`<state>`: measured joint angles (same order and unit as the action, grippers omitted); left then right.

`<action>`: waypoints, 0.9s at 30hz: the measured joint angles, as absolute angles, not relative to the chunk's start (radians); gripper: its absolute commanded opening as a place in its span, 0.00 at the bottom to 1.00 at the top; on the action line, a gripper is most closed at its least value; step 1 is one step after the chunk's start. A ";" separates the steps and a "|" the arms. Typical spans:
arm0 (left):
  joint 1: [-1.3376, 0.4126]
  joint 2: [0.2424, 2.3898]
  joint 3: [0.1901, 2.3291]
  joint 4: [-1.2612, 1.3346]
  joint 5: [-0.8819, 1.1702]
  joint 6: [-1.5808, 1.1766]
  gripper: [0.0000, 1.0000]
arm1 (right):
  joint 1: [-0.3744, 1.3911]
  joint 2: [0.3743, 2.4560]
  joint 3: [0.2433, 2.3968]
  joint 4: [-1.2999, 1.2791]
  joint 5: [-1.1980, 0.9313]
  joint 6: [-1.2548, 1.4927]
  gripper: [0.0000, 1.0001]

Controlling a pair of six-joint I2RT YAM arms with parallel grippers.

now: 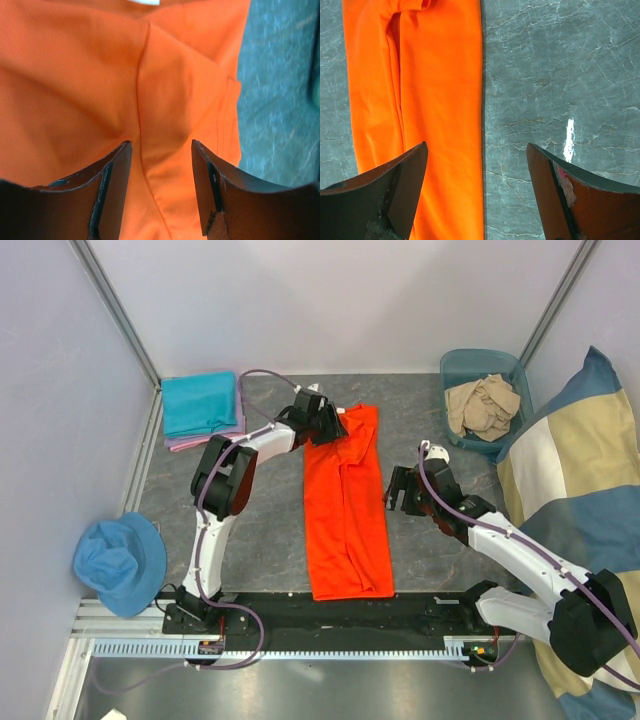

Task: Fold and stack the t-shirts
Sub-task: Grab the bottom of the folded rectangular tshirt with both arms

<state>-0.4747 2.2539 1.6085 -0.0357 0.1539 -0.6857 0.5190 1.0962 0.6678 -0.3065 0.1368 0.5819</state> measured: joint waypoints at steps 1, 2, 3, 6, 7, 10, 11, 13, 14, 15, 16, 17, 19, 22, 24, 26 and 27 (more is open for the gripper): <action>-0.472 2.274 1.647 -0.057 0.153 -0.685 0.59 | 0.519 1.093 0.665 -0.309 0.137 0.583 0.89; -0.469 2.295 1.684 -0.077 0.152 -0.685 0.59 | 0.519 1.091 0.662 -0.310 0.137 0.584 0.89; -0.463 2.317 1.721 -0.094 0.153 -0.685 0.59 | 0.519 1.089 0.661 -0.313 0.137 0.584 0.89; -0.442 2.371 1.823 -0.144 0.156 -0.684 0.59 | 0.519 1.084 0.661 -0.316 0.137 0.584 0.90; -0.434 2.390 1.855 -0.160 0.157 -0.684 0.59 | 0.519 1.081 0.661 -0.316 0.137 0.584 0.90; -0.407 2.440 1.946 -0.194 0.160 -0.683 0.60 | 0.519 1.079 0.661 -0.316 0.138 0.584 0.90; -0.398 2.457 1.976 -0.205 0.161 -0.683 0.60 | 0.519 1.079 0.661 -0.317 0.138 0.584 0.90; -0.381 2.487 2.032 -0.222 0.164 -0.681 0.60 | 0.519 1.079 0.660 -0.318 0.138 0.584 0.90; -0.374 2.504 2.063 -0.233 0.167 -0.679 0.61 | 0.519 1.079 0.660 -0.319 0.138 0.584 0.90; -0.369 2.516 2.086 -0.236 0.169 -0.678 0.63 | 0.519 1.079 0.660 -0.322 0.138 0.584 0.90; -0.361 2.531 2.117 -0.245 0.170 -0.674 0.63 | 0.519 1.079 0.660 -0.324 0.138 0.584 0.91; -0.355 2.543 2.140 -0.250 0.173 -0.671 0.64 | 0.519 1.076 0.660 -0.327 0.138 0.584 0.91; -0.344 2.555 2.175 -0.249 0.190 -0.667 0.69 | 0.519 1.066 0.659 -0.331 0.138 0.584 0.91; -0.334 2.557 2.200 -0.223 0.226 -0.665 0.77 | 0.519 1.038 0.655 -0.335 0.138 0.584 0.91; -0.331 2.549 2.201 -0.193 0.249 -0.665 0.80 | 0.519 1.021 0.653 -0.338 0.139 0.584 0.92; -0.330 2.523 2.178 -0.175 0.273 -0.665 0.81 | 0.519 1.012 0.649 -0.339 0.140 0.584 0.92; -0.331 2.491 2.144 -0.157 0.283 -0.665 0.81 | 0.519 1.008 0.645 -0.338 0.140 0.584 0.92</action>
<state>-0.3305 2.4908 2.1437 -0.1570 0.2829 -0.6655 0.5190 1.0084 0.6453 -0.3382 0.1402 0.5842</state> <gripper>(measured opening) 0.799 0.918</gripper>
